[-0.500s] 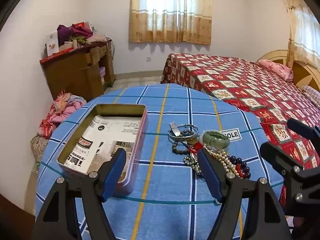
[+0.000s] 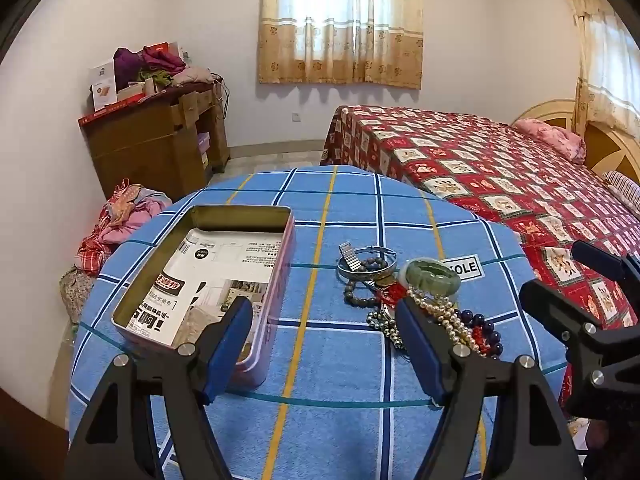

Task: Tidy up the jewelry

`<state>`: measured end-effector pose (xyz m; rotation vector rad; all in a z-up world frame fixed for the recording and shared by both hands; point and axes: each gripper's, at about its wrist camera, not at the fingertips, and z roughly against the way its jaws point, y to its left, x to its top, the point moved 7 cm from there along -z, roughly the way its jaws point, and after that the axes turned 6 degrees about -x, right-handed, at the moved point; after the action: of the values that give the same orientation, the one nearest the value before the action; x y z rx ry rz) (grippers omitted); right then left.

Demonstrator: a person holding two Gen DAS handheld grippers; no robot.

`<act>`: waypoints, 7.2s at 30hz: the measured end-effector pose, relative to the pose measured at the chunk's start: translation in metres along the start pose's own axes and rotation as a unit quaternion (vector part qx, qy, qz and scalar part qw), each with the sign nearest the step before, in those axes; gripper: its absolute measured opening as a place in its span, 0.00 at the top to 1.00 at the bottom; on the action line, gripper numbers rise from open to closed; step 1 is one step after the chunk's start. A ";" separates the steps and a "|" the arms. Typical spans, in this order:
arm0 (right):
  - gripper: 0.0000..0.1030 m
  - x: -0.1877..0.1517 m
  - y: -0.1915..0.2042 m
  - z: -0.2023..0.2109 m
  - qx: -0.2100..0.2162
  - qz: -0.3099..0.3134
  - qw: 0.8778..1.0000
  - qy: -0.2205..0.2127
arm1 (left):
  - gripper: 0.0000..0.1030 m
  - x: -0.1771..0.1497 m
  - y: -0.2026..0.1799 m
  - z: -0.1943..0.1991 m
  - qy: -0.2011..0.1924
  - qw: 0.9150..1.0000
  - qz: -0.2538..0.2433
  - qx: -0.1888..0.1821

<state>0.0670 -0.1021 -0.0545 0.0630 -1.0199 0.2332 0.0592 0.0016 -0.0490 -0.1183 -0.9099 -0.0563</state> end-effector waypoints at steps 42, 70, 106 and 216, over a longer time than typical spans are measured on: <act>0.00 -0.005 0.001 -0.002 0.000 0.001 1.000 0.007 | 0.28 -0.005 0.006 -0.003 0.006 1.000 -0.003 0.010; 0.00 -0.007 0.000 -0.004 0.000 0.000 1.000 0.010 | 0.28 -0.009 0.001 -0.009 0.014 1.000 -0.003 0.009; 0.30 -0.009 0.018 -0.093 0.070 0.057 0.992 0.087 | 0.28 0.018 0.011 -0.092 0.059 0.998 -0.013 0.015; 0.79 0.062 0.172 -0.101 0.201 0.139 0.970 0.019 | 0.95 0.053 0.142 -0.050 -0.021 0.996 0.080 0.014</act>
<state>0.1440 0.0919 -0.0645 0.2829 -0.9296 0.6932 0.1449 0.1360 -0.0490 -0.1660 -0.9397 0.1078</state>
